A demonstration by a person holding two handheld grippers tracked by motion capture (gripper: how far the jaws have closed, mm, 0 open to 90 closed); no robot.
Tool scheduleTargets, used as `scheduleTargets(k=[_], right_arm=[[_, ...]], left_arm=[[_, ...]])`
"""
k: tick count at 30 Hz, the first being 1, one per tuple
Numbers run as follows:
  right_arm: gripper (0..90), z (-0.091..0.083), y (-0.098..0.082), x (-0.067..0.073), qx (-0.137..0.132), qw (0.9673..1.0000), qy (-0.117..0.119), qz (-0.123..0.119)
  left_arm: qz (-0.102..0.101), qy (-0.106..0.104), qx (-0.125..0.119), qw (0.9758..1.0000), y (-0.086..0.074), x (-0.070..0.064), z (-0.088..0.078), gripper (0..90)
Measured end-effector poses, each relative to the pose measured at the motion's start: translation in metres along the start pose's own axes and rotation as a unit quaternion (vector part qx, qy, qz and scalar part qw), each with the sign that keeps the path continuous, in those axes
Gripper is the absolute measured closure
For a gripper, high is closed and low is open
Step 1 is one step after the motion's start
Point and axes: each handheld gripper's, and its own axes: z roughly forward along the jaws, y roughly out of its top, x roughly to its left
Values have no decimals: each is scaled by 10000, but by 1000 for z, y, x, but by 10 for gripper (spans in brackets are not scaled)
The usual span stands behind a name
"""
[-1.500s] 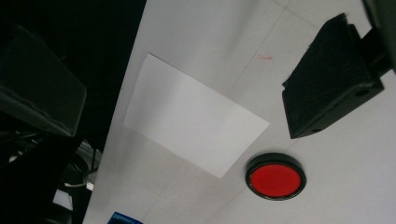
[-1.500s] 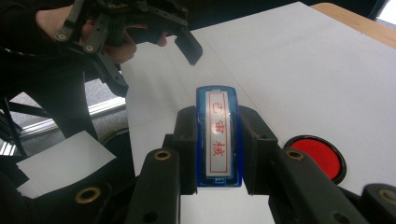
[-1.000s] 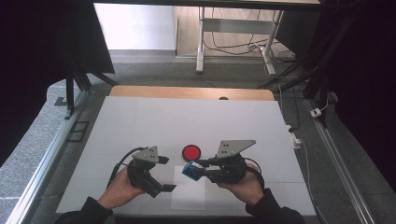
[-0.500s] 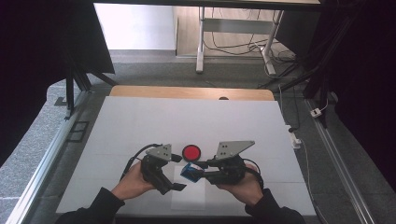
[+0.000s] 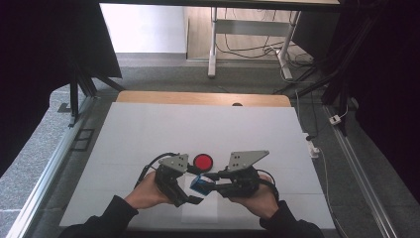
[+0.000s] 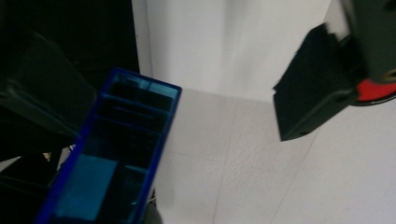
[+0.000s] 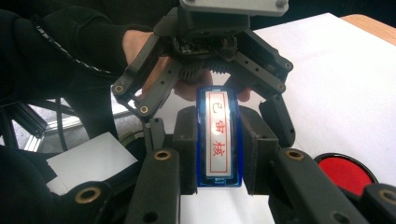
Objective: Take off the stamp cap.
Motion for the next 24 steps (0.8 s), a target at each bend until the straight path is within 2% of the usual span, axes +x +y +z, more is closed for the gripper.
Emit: scheduleTargets(k=[5, 12, 20, 24], right_arm=[[709, 0, 0, 0, -10, 10000, 50, -2], [710, 1, 1, 2, -12, 9999, 108, -73], [709, 0, 1, 3, -16, 9999, 130, -94], [709, 1, 1, 3, -12, 9999, 138, -99]], left_arm=[[153, -195, -131, 9996, -3, -1, -5, 236], [197, -551, -251, 9980, -7, 2, -8, 465], [250, -748, -388, 9961, -10, 3, -9, 558], [274, -755, -399, 9960, -11, 3, -9, 595]])
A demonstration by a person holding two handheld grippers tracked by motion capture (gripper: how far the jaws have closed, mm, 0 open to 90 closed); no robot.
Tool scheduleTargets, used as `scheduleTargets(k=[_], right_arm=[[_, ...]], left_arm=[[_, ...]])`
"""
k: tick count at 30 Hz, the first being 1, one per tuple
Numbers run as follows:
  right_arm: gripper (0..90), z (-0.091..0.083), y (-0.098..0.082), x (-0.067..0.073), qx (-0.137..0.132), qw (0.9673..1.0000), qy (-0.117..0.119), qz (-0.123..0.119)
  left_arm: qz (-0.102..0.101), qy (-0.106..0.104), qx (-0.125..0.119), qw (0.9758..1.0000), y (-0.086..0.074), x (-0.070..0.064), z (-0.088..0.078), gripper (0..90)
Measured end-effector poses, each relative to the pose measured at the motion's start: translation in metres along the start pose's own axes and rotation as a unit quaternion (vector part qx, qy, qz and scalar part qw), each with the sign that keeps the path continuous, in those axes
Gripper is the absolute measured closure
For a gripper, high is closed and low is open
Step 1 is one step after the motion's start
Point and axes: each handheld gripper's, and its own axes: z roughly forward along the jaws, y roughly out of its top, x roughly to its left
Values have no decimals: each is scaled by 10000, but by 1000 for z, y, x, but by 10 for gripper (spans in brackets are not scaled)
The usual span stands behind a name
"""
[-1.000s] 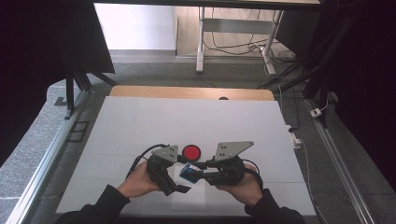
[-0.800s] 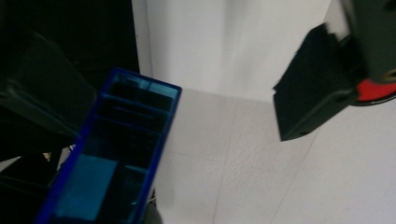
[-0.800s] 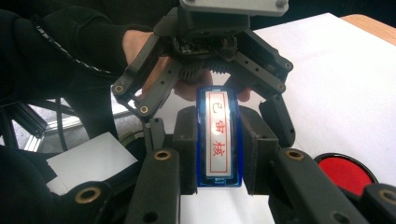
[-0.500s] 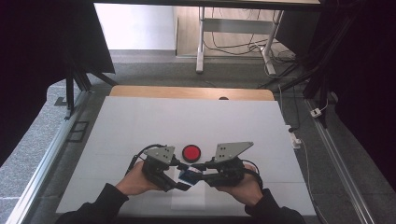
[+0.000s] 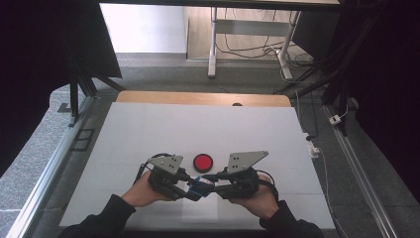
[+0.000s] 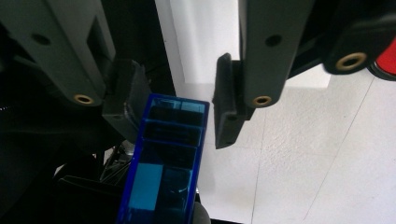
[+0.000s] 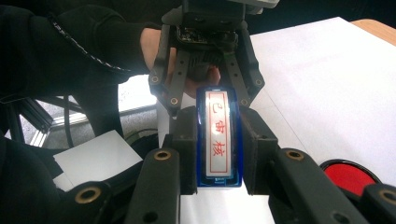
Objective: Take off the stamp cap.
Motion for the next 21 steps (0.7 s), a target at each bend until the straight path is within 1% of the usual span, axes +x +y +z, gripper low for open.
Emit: scheduleTargets(k=[6, 10, 15, 21], right_arm=[[709, 0, 1, 1, 12, 10000, 7, -31], [709, 1, 1, 1, 9, 10000, 16, -37], [709, 0, 1, 1, -24, 10000, 48, -40], [710, 1, 1, 2, -19, 10000, 74, -41]], left_arm=[[99, -15, 23, 9999, 0, 0, -1, 662], [91, -34, -42, 9999, -1, 0, -1, 672], [212, -37, -52, 9998, -1, -1, -2, 678], [304, -58, -36, 9995, -2, -2, -2, 685]])
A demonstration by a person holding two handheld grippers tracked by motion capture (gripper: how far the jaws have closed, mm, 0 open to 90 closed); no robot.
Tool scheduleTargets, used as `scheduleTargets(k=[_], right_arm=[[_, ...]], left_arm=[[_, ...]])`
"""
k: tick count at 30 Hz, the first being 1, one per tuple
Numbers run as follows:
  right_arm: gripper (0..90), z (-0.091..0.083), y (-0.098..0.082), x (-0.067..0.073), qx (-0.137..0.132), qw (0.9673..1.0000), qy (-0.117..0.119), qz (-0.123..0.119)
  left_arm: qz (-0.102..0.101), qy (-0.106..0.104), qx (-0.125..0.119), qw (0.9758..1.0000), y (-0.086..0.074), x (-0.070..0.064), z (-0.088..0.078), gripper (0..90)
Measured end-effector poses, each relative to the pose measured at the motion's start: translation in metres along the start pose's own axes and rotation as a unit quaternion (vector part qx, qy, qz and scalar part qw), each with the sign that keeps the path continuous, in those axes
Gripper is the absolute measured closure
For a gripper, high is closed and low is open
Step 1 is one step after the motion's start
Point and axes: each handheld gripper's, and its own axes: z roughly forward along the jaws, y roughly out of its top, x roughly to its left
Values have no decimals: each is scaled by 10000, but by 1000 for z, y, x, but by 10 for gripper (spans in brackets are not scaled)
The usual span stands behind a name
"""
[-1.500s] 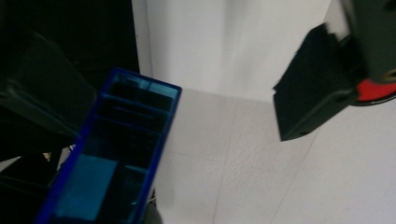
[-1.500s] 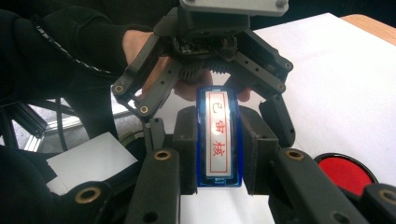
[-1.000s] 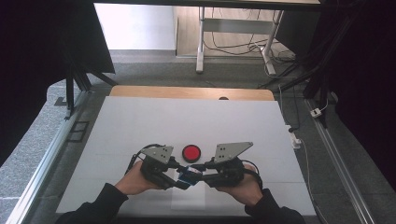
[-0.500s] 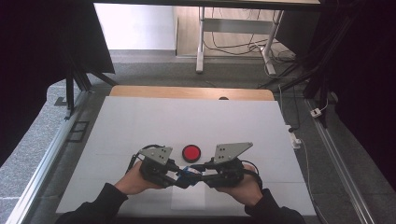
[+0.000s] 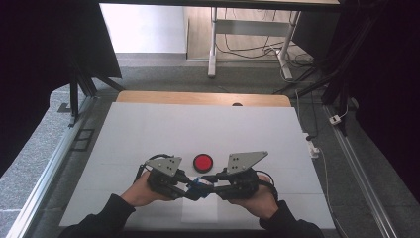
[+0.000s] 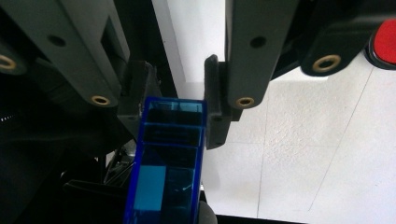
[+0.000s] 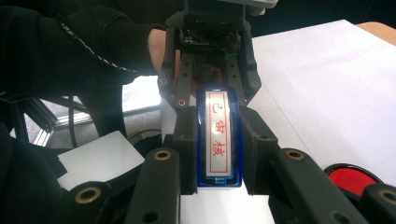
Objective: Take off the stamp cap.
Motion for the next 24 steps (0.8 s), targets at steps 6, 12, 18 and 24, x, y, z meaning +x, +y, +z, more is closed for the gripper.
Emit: scheduleTargets(k=[6, 12, 18, 24], right_arm=[[710, 1, 1, 0, 21, 10000, 35, -21], [710, 1, 0, 1, 56, 10000, 18, -20], [711, 2, 0, 2, 49, 10000, -8, -86], [711, 0, 1, 3, 2, 9999, -21, -164]], left_arm=[[70, 14, 79, 9999, 1, -1, -1, 688], [-16, 12, 101, 9999, 0, -1, 0, 690], [2, 110, 152, 9998, 2, -3, 0, 693], [-38, 138, 171, 9998, 4, -5, -1, 695]])
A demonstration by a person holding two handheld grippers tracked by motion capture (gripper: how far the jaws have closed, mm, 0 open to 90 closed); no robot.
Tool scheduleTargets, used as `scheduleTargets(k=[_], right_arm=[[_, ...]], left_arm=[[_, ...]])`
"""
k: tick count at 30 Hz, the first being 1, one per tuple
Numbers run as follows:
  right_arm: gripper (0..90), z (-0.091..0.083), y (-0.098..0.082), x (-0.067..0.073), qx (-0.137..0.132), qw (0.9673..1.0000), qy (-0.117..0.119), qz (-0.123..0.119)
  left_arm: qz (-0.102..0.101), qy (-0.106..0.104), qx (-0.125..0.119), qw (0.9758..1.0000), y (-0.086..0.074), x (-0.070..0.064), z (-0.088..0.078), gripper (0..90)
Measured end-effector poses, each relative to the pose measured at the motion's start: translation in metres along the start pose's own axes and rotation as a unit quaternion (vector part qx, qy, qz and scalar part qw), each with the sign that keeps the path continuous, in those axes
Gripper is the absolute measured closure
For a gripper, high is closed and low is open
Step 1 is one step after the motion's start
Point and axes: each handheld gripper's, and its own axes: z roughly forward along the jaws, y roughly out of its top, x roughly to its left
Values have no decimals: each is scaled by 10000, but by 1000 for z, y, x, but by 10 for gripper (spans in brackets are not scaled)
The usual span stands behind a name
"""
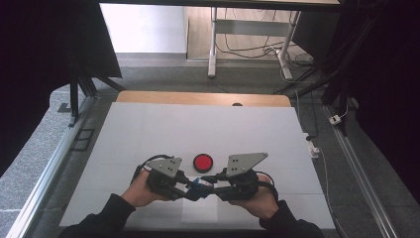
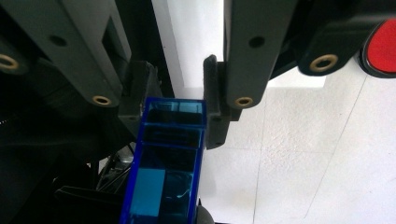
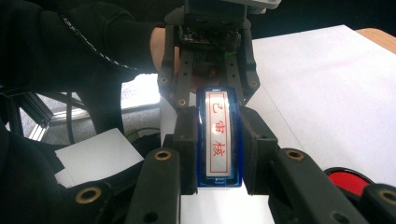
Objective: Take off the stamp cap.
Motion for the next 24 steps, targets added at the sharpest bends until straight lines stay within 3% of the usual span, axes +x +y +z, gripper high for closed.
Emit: scheduleTargets(k=[12, 16, 20, 22, 24], right_arm=[[712, 1, 1, 2, 23, 10000, -39, -73], [712, 1, 2, 4, 76, 9997, -123, -219], [712, 1, 2, 3, 45, 9998, -98, -179], [712, -1, 2, 1, -11, 10000, -16, -63], [712, -5, 1, -3, -175, 9998, 3, 78]], left_arm=[[-120, -9, 129, 9998, 1, 0, -1, 695], [-173, -4, 133, 9998, 1, 0, -1, 696], [-85, 30, 150, 9998, 2, -2, -1, 696], [0, 131, 268, 9996, 2, -4, -1, 696], [-49, 72, 283, 9996, 0, -3, -1, 696]])
